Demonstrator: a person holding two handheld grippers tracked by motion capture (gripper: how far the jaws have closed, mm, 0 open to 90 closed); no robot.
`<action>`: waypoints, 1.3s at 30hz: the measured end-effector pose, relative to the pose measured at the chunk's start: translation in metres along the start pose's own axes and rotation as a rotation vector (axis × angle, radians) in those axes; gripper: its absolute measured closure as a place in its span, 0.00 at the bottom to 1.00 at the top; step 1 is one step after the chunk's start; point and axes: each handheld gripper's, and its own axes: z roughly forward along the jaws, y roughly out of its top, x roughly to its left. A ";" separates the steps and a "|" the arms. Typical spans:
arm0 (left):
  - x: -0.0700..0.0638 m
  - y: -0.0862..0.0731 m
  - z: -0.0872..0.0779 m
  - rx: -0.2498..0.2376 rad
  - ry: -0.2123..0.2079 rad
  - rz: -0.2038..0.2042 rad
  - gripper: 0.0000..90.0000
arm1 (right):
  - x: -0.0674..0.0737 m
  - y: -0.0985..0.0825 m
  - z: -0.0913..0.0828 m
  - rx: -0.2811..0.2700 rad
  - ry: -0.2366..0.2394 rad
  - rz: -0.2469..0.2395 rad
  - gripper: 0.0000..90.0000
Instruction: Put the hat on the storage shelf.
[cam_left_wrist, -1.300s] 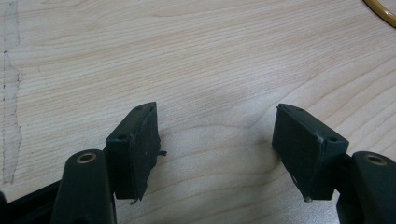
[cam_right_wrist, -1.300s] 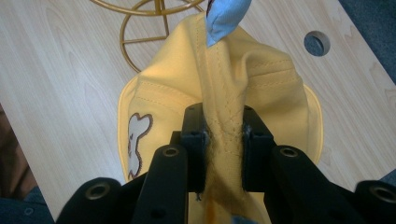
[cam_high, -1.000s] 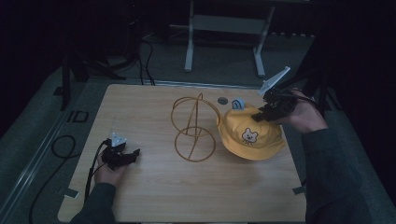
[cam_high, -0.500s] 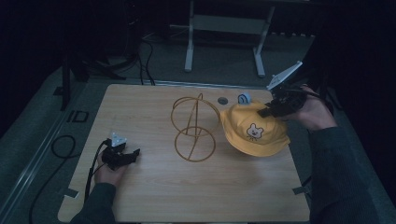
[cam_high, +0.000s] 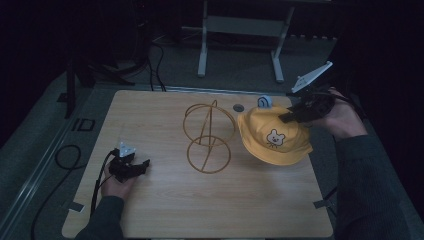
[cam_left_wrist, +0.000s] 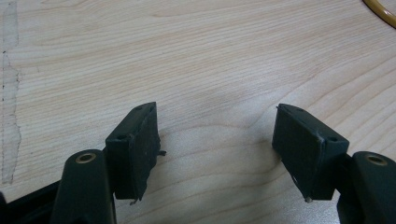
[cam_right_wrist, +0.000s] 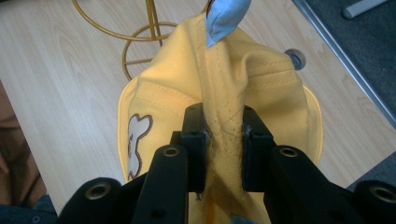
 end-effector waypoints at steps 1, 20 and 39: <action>0.000 0.000 0.000 0.000 0.000 0.000 0.35 | 0.000 0.000 -0.001 -0.004 0.002 0.002 0.84; 0.000 0.000 0.000 0.000 0.000 -0.001 0.35 | -0.005 -0.002 -0.011 -0.063 0.026 0.014 0.85; 0.000 0.000 0.000 0.000 0.000 0.000 0.35 | -0.008 -0.001 -0.019 -0.112 0.042 0.028 0.85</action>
